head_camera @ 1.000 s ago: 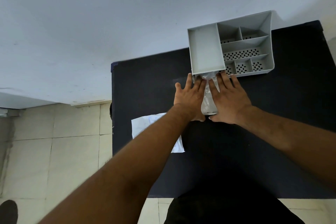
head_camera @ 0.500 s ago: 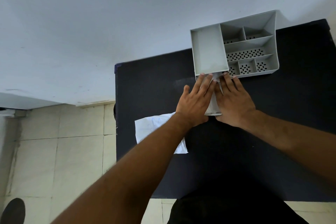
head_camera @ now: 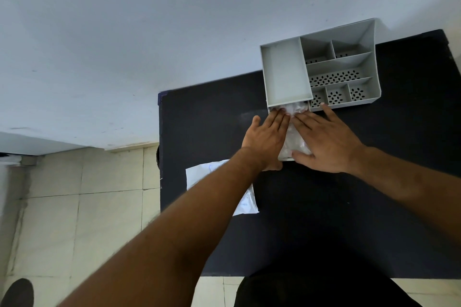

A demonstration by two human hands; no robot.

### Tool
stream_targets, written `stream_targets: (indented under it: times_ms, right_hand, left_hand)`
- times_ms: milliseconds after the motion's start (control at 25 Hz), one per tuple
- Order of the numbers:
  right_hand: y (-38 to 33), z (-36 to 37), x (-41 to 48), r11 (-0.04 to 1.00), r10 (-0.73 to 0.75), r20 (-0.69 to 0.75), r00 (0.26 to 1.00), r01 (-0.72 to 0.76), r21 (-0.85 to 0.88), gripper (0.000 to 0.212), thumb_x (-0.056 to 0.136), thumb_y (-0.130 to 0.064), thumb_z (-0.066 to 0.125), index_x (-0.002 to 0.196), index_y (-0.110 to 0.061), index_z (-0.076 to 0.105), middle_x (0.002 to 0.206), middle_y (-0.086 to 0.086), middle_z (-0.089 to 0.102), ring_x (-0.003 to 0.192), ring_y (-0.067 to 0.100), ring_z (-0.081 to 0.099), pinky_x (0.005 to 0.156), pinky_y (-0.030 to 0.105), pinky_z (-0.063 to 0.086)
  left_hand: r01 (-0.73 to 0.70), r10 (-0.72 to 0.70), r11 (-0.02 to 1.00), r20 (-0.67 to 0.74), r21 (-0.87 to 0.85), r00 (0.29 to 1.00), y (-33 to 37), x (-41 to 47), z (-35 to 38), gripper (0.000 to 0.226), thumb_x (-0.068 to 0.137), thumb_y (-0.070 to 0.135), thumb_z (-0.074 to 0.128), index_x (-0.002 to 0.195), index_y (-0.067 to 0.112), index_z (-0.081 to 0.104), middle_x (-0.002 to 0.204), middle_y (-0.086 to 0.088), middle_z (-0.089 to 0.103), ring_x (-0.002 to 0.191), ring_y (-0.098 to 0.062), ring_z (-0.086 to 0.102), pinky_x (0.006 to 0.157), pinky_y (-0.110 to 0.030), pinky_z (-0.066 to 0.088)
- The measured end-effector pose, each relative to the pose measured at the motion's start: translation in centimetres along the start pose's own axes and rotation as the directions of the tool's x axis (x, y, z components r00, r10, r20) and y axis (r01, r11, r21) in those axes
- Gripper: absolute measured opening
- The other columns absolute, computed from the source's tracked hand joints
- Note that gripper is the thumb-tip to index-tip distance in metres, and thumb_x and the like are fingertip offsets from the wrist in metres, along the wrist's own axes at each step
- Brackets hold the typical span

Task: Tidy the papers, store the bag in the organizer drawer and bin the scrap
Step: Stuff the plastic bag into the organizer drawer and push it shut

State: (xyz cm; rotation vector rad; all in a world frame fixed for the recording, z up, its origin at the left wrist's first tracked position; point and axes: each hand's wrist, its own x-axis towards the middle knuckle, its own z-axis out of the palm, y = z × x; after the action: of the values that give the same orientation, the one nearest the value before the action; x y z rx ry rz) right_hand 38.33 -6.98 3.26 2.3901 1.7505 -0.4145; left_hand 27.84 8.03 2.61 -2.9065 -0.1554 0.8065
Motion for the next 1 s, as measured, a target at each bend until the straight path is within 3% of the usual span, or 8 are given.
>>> stream_targets:
  times_ms: [160, 360, 840, 1000]
  right_hand:
    - [0.0, -0.1, 0.8, 0.998, 0.03, -0.02, 0.999, -0.031, -0.06, 0.07, 0.097, -0.046, 0.026, 0.149, -0.001, 0.038, 0.155, 0.019, 0.044, 0.147, 0.03, 0.036, 0.123, 0.056, 0.014]
    - [-0.5, 0.2, 1.6, 0.987, 0.084, 0.002, 0.996, -0.083, -0.136, 0.081, 0.095, -0.057, 0.028, 0.153, -0.001, 0.029, 0.16, 0.017, 0.035, 0.152, 0.03, 0.023, 0.124, 0.053, 0.004]
    - [0.0, 0.3, 2.8, 0.989, 0.085, 0.079, 0.993, -0.075, -0.126, 0.075, 0.093, -0.053, 0.034, 0.148, -0.002, 0.038, 0.149, 0.015, 0.047, 0.139, 0.029, 0.039, 0.114, 0.054, 0.033]
    - [-0.1, 0.1, 2.7, 0.989, 0.096, 0.088, 0.991, -0.085, -0.124, 0.076, 0.093, -0.052, 0.032, 0.149, -0.001, 0.034, 0.151, 0.015, 0.045, 0.14, 0.029, 0.037, 0.112, 0.051, 0.036]
  left_hand:
    - [-0.034, 0.03, 0.997, 0.045, 0.074, 0.999, -0.3, 0.8, -0.9, 0.134, 0.066, 0.071, 0.073, 0.16, 0.006, 0.004, 0.169, -0.014, 0.006, 0.155, -0.029, 0.005, 0.118, -0.06, 0.016]
    - [-0.037, 0.035, 0.997, 0.022, 0.073, 0.999, -0.5, 1.1, -1.4, 0.131, 0.062, 0.074, 0.071, 0.159, 0.007, 0.014, 0.166, -0.011, 0.018, 0.152, -0.028, 0.017, 0.114, -0.06, 0.022]
    - [-0.002, 0.002, 0.999, 0.004, 0.038, 1.0, -0.1, 1.0, -1.1, 0.133, 0.065, 0.073, 0.07, 0.16, 0.008, 0.004, 0.169, -0.011, 0.006, 0.153, -0.03, 0.012, 0.116, -0.059, 0.023]
    - [0.06, -0.061, 0.998, -0.075, -0.013, 0.995, 1.1, -0.7, -0.3, 0.115, 0.078, 0.06, 0.068, 0.16, 0.004, 0.01, 0.168, -0.016, 0.007, 0.155, -0.031, 0.007, 0.115, -0.054, 0.026]
